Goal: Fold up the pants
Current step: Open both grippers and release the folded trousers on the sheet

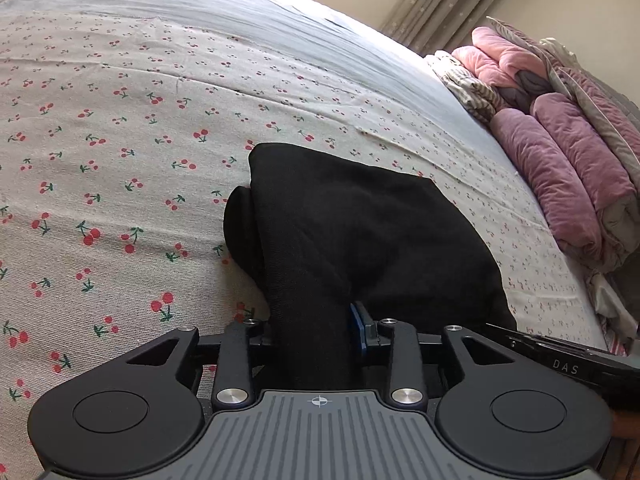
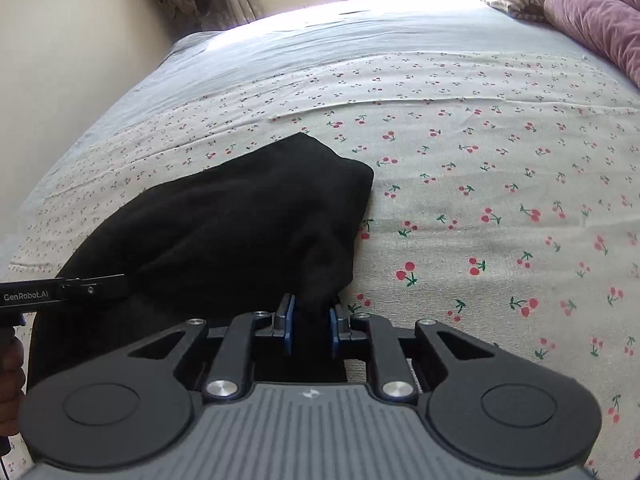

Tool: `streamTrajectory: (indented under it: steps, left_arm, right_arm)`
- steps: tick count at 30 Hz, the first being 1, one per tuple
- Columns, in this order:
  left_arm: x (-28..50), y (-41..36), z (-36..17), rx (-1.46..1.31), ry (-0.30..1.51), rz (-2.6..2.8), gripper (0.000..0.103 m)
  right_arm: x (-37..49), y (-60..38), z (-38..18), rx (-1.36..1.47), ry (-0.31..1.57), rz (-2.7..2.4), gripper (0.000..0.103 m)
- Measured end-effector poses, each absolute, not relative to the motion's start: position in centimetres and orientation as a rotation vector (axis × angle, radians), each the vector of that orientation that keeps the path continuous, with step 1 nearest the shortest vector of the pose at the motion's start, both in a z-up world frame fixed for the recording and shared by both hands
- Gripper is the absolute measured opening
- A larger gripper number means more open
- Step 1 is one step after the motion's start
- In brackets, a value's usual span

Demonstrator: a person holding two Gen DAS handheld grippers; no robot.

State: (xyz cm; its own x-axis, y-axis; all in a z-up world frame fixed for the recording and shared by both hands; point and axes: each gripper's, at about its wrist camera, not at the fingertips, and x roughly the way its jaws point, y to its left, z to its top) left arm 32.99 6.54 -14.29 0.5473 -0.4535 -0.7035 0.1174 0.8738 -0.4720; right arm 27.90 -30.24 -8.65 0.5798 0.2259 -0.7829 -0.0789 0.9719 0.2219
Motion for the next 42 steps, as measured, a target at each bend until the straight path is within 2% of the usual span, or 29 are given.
streamTrajectory:
  steps: [4,9,10,11,12,15,18,24,31,33,35,42]
  left_arm:
    - [32.8,7.5,-13.6,-0.396,0.937,-0.331,0.035]
    - [31.3,6.9,-10.9,-0.324,0.868,-0.237,0.038]
    - [30.6,6.8,-10.0,-0.318,0.837,-0.211,0.043]
    - [30.1,6.7,-9.5,-0.311,0.819,-0.193,0.057]
    - [29.5,6.5,-9.1,-0.296,0.801,-0.167,0.062]
    - [28.1,5.3,-8.3,-0.182,0.772,-0.129,0.062]
    - [26.9,4.7,-7.9,-0.110,0.751,-0.079,0.062]
    - [24.2,5.5,-7.2,-0.163,0.750,0.004,0.063]
    - [20.6,5.0,-6.5,-0.152,0.730,0.035,0.064]
    - [19.2,4.9,-6.1,-0.155,0.715,0.032,0.065]
    - [17.4,4.5,-5.8,-0.150,0.692,0.014,0.075]
    - [12.6,3.8,-6.5,-0.129,0.706,-0.020,0.077]
  right_arm:
    - [27.6,-30.0,-7.4,0.148,0.910,0.137,0.022]
    - [25.7,-29.9,-5.4,0.098,0.856,0.085,0.031]
    - [25.0,-29.7,-4.9,0.092,0.842,0.087,0.033]
    - [24.4,-29.5,-4.5,0.089,0.832,0.094,0.034]
    - [23.7,-29.2,-4.1,0.086,0.820,0.107,0.037]
    - [21.3,-28.0,-3.0,0.062,0.778,0.125,0.046]
    - [19.4,-26.6,-2.4,0.011,0.751,0.137,0.047]
    - [17.1,-25.9,-0.9,0.034,0.695,0.146,0.052]
    - [14.1,-25.7,-0.6,0.056,0.666,0.154,0.053]
    - [12.9,-25.8,-0.4,0.058,0.653,0.157,0.053]
    - [11.8,-25.8,-0.3,0.052,0.638,0.159,0.054]
    - [7.9,-25.8,-0.5,0.087,0.634,0.164,0.057]
